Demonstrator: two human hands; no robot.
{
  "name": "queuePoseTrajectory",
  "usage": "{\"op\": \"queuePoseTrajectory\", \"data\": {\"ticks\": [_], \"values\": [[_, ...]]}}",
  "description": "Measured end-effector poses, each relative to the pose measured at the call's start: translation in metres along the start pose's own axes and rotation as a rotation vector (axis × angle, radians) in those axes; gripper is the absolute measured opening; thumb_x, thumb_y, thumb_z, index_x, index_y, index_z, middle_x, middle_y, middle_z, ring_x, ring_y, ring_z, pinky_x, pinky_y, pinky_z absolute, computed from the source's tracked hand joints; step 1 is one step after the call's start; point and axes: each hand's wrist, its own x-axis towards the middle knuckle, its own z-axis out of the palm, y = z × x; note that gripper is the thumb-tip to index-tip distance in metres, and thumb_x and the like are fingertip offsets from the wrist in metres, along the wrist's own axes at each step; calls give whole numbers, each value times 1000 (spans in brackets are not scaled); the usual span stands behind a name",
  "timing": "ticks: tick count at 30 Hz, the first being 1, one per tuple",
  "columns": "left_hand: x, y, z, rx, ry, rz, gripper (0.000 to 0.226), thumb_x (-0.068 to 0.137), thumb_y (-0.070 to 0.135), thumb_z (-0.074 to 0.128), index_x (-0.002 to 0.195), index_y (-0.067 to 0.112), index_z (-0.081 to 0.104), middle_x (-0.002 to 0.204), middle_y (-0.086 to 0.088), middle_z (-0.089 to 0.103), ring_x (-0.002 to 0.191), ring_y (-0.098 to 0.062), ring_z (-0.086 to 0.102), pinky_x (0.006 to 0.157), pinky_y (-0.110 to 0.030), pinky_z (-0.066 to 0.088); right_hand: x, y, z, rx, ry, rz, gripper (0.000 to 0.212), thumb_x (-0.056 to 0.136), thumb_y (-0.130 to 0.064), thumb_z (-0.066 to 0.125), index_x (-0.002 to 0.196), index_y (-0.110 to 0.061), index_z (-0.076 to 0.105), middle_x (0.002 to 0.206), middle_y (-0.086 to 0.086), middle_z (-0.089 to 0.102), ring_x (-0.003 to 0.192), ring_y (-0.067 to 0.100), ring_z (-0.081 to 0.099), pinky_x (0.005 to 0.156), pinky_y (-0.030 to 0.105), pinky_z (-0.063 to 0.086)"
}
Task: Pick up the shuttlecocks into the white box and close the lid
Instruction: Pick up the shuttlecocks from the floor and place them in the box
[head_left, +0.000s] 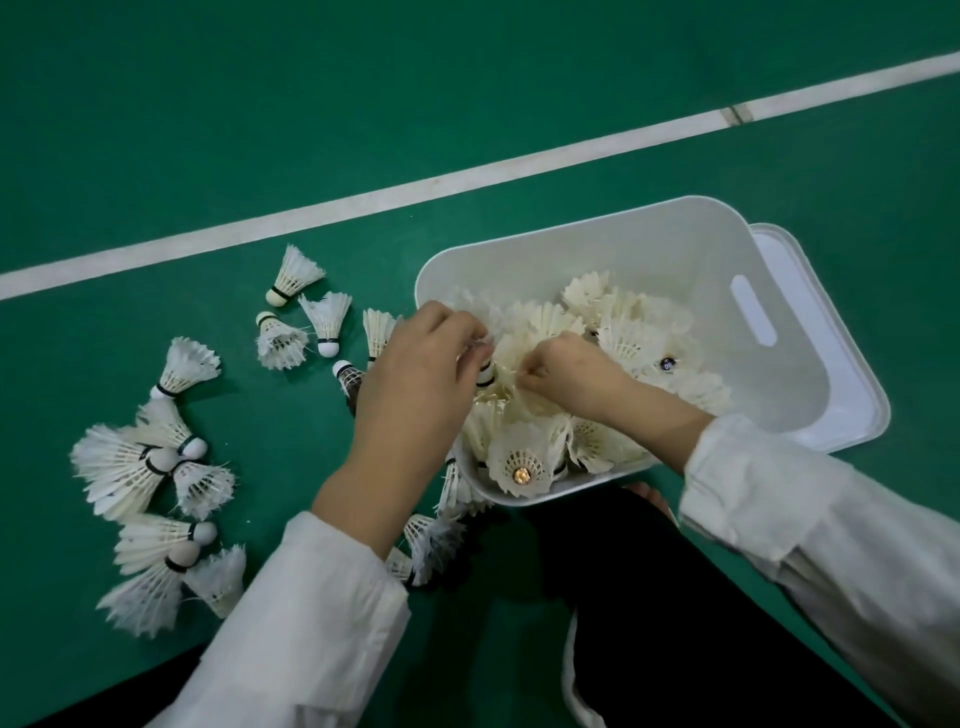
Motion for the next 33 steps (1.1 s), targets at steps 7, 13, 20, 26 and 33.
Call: {"op": "queuePoseTrajectory", "data": {"ticks": [7,13,20,26,33], "values": [[-1,-6,8,38,-43,24,17,91,27,54,97,12,62,94,1,57,91,-19,50,70,-33,44,-27,-2,-28,192,202,-47,38,90,-25,58,127,-22,50,126,-4,53,99,13,58,89,29,47],[1,-2,14,-26,-90,67,13,89,19,56,98,11,61,90,5,51,88,-16,47,74,-30,41,-40,-29,-36,263,189,-307,27,87,-14,59,113,-20,56,109,-13,53,82,7,54,76,30,50],[10,-8,-11,20,-121,90,15,91,31,52,98,21,61,99,8,59,87,-13,54,75,-36,48,-31,-26,-38,204,205,-228,14,88,-23,61,93,-11,65,83,-6,57,78,12,53,71,28,43],[28,-14,-45,332,-255,170,23,94,36,40,98,20,56,98,4,58,86,-17,54,66,-30,40,-15,-40,-19,41,92,-195,14,91,-23,55,91,-12,64,94,2,65,90,19,58,80,34,48],[-4,-42,-58,589,-576,296,27,95,32,34,103,17,55,100,1,58,90,-20,57,68,-34,48,5,-45,-2,-79,-16,-152,17,88,-21,55,73,-14,55,78,5,59,76,22,54,65,26,35]]}}
